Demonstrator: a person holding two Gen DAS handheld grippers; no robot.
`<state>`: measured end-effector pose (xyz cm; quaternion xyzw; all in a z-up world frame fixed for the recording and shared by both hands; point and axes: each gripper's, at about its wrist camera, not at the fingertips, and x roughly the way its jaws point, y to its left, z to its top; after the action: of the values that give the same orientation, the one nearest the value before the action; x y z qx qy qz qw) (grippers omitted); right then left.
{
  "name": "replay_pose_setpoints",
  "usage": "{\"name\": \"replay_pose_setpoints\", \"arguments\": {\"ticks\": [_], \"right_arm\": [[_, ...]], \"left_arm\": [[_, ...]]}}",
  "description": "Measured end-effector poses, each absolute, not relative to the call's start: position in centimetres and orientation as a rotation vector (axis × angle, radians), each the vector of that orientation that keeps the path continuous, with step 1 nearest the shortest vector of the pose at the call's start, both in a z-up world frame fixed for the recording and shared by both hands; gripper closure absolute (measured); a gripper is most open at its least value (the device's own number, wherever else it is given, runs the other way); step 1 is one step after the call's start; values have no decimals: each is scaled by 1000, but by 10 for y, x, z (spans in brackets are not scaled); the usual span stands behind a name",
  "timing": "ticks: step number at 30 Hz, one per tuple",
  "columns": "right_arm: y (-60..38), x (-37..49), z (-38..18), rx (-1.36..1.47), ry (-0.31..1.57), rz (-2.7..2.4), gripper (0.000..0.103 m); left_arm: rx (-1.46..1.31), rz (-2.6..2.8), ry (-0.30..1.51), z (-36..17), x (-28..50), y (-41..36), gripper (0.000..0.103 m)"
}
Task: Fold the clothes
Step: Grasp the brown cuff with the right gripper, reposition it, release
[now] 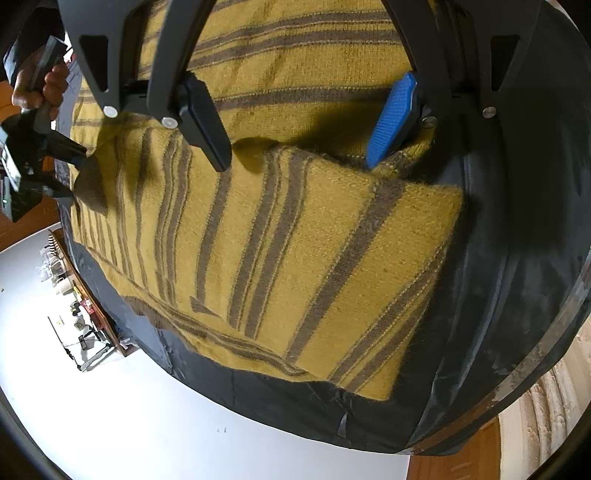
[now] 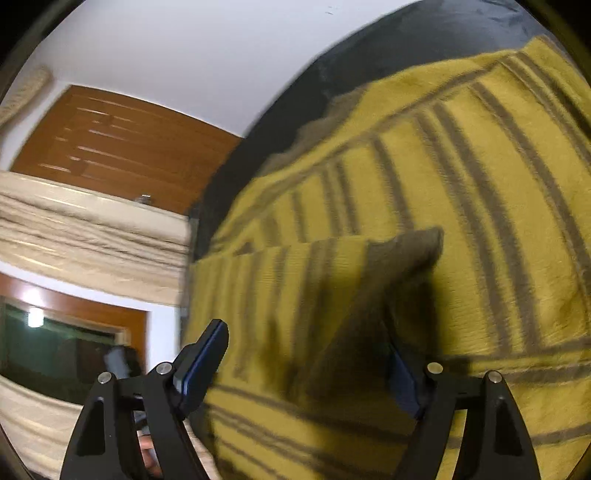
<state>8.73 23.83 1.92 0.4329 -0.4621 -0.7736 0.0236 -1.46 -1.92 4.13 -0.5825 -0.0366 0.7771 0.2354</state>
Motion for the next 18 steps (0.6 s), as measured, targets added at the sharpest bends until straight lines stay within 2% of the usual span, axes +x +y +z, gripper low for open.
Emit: {"name": "replay_pose_setpoints", "arguments": {"ticks": [2, 4, 5, 7, 9, 12, 18], "right_arm": [[239, 87, 13, 1361, -1435, -2380, 37], [238, 87, 9, 1399, -1410, -2383, 72], [239, 86, 8, 1418, -1388, -2389, 76], [241, 86, 6, 1456, -1341, -2402, 82], [236, 84, 20, 1473, -1214, -2501, 87], [234, 88, 51, 1443, -1009, -2677, 88], [258, 101, 99, 1306, -907, -2896, 88]], "left_arm": [[-1600, 2132, -101, 41, -15, -19, 24], [-1602, 2132, -100, 41, -15, -19, 24], [-1603, 2132, -99, 41, -15, -19, 24], [-1604, 2132, -104, 42, -16, -19, 24], [-1601, 2136, -116, 44, -17, -20, 24], [-1593, 2146, -135, 47, -19, -22, 24], [-1563, 2159, -173, 55, -19, -25, 24]]}}
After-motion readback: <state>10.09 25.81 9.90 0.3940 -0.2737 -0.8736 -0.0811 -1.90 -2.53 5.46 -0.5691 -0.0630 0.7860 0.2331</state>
